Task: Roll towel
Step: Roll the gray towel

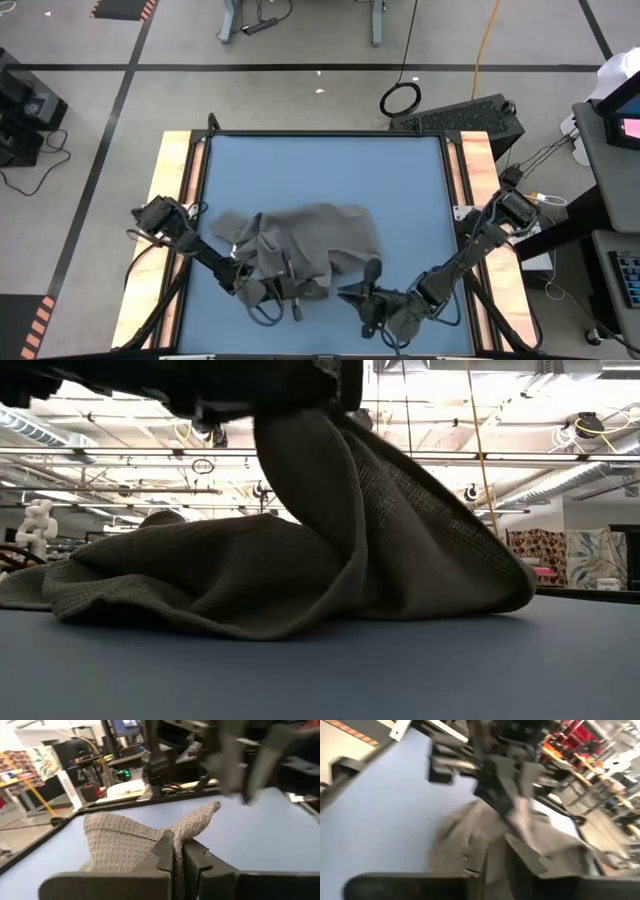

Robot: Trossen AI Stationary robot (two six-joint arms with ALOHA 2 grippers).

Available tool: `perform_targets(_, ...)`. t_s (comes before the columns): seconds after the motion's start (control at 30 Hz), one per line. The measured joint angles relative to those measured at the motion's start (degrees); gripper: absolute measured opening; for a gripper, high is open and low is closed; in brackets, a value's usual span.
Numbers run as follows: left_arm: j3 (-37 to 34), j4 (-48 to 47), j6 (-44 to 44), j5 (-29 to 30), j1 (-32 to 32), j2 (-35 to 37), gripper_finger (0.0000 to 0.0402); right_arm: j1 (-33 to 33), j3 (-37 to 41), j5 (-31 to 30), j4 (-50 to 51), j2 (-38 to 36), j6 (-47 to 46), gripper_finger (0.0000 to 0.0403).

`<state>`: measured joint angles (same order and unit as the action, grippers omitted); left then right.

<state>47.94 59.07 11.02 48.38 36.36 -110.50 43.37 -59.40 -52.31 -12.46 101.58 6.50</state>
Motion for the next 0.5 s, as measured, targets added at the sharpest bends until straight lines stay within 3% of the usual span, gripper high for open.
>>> perform_targets(0.17, 0.00, 0.10, -0.13, -6.54, 0.45, 0.00, 0.0007, 0.62, 0.00, -2.66, 0.67, 0.00, 1.80, 0.0125)
perform_targets(0.3, 0.00, 0.60, -0.14, -9.35, 0.48, 0.00, 0.0006, -1.34, 0.00, 2.23, 0.64, 0.00, 5.47, 0.0167)
perform_targets(0.5, 0.00, 0.57, -0.15, -10.58, 0.32, 0.00, 0.0006, -4.01, 0.00, 7.53, -0.60, 0.00, 9.67, 0.0178)
